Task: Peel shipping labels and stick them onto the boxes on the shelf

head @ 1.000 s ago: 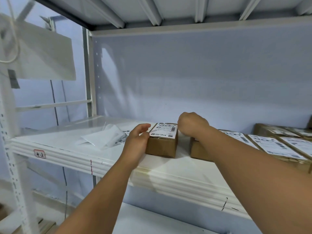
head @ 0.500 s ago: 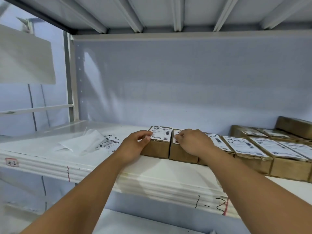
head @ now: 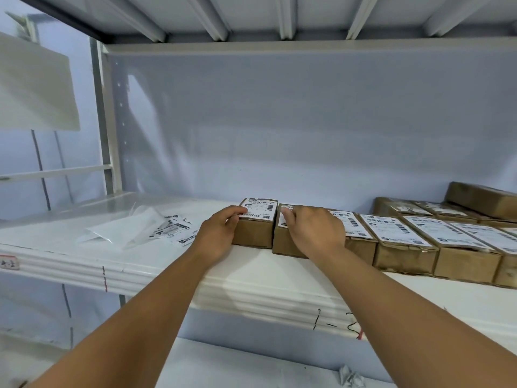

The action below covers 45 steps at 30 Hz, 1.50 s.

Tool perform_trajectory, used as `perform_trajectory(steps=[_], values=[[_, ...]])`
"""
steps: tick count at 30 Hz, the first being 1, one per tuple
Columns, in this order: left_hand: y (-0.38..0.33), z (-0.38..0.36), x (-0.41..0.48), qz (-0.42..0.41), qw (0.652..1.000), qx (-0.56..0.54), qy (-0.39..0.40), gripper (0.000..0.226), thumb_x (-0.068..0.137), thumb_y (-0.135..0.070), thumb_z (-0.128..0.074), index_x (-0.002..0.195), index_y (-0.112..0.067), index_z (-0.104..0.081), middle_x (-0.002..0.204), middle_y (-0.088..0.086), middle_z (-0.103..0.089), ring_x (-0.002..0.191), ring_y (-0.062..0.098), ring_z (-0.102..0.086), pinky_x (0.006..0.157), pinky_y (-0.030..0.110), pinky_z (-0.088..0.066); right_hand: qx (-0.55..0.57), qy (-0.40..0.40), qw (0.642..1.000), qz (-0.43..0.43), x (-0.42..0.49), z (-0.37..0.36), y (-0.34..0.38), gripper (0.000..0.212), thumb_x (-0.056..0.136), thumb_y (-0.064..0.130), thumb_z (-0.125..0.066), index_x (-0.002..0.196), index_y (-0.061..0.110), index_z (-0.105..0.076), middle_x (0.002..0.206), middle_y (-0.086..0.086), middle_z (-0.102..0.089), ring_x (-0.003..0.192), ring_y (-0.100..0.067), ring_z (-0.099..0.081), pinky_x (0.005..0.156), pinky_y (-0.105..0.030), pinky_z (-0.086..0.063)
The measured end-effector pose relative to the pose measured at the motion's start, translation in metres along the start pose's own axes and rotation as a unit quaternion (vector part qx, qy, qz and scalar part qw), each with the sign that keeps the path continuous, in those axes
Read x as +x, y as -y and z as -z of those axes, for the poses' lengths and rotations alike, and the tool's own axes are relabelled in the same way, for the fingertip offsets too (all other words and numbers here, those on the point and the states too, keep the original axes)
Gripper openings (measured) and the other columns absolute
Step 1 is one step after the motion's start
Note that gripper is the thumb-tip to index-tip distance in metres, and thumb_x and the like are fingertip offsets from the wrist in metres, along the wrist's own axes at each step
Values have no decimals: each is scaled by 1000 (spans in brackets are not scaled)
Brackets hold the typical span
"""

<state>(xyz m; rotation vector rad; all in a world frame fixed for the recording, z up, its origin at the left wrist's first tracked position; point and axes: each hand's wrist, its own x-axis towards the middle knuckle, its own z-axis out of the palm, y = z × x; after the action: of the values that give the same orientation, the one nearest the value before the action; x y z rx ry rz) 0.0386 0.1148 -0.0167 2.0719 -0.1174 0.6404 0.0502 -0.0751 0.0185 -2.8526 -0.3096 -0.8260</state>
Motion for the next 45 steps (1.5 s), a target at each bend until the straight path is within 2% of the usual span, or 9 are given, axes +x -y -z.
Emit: perform_trajectory(steps=[4, 10, 15, 21, 26, 29, 33, 37, 45], values=[[-6, 1, -5, -5, 1000, 22, -7, 27, 101, -17, -36, 100, -27, -60, 103, 1, -61, 83, 19, -51, 60, 14, -35, -47, -2, 999, 25, -15, 4, 2, 65, 91, 68, -22, 101, 18, -63, 100, -5, -65, 102, -27, -57, 78, -34, -43], [-8, 1, -7, -23, 1000, 20, 6, 27, 102, -18, -35, 98, -29, -59, 105, 2, -63, 88, 21, -54, 62, 15, -36, -61, 18, 998, 28, -15, 0, 6, 63, 95, 61, -20, 111, 15, -60, 112, -8, -63, 111, -29, -52, 92, -37, -38], [-7, 3, -4, -21, 999, -6, 27, 25, 101, -21, -38, 99, -32, -60, 111, 2, -63, 92, 20, -55, 69, 23, -38, -48, 17, 998, 27, -16, -2, 5, 60, 96, 59, -21, 110, 15, -59, 111, -7, -63, 109, -28, -53, 90, -37, -40], [-14, -5, -13, -136, 967, 208, -50, 29, 93, -24, -50, 120, -22, -61, 143, 6, -42, 132, 27, -34, 108, 35, -29, -35, -2, 999, 42, -28, 3, -7, 55, 97, 56, -22, 127, 19, -50, 125, -8, -57, 122, -27, -44, 100, -38, -32], [-66, -31, -13, -296, 905, 292, -85, 31, 81, -17, -46, 100, -10, -69, 120, 12, -63, 110, 36, -57, 86, 43, -51, 16, -28, 999, 36, -32, 23, -34, 43, 97, 46, -36, 127, 19, -50, 123, -8, -57, 120, -26, -44, 94, -38, -39], [-108, -61, -11, -322, 890, 319, -55, 33, 77, -11, -54, 108, -10, -67, 125, 12, -61, 117, 34, -54, 83, 45, -53, 98, -55, 994, -11, -31, 39, -56, 37, 97, 40, -42, 124, 18, -54, 119, -8, -58, 118, -26, -46, 88, -38, -44], [-156, -108, -9, -277, 878, 388, 39, 46, 90, -18, -45, 136, -21, -43, 146, 2, -40, 134, 22, -32, 95, 37, -41, 67, -69, 995, -19, -29, 54, -102, 34, 95, 28, -47, 125, 14, -53, 118, -11, -58, 116, -28, -47, 84, -36, -45], [-197, -156, -6, -277, 863, 415, 77, 45, 90, -16, -45, 134, -19, -44, 130, 5, -52, 120, 25, -44, 82, 36, -44, 32, -48, 997, -60, -28, 71, -159, 36, 91, 23, -49, 125, 12, -54, 117, -14, -58, 115, -32, -47, 87, -37, -44], [-237, -240, 23, -220, 872, 407, 158, 41, 90, -15, -43, 130, -19, -47, 126, 8, -53, 114, 27, -49, 78, 35, -42, 47, 29, 986, -160, -9, 87, -271, 42, 84, 20, -55, 126, 17, -51, 123, -13, -56, 113, -31, -52, 92, -36, -47]])
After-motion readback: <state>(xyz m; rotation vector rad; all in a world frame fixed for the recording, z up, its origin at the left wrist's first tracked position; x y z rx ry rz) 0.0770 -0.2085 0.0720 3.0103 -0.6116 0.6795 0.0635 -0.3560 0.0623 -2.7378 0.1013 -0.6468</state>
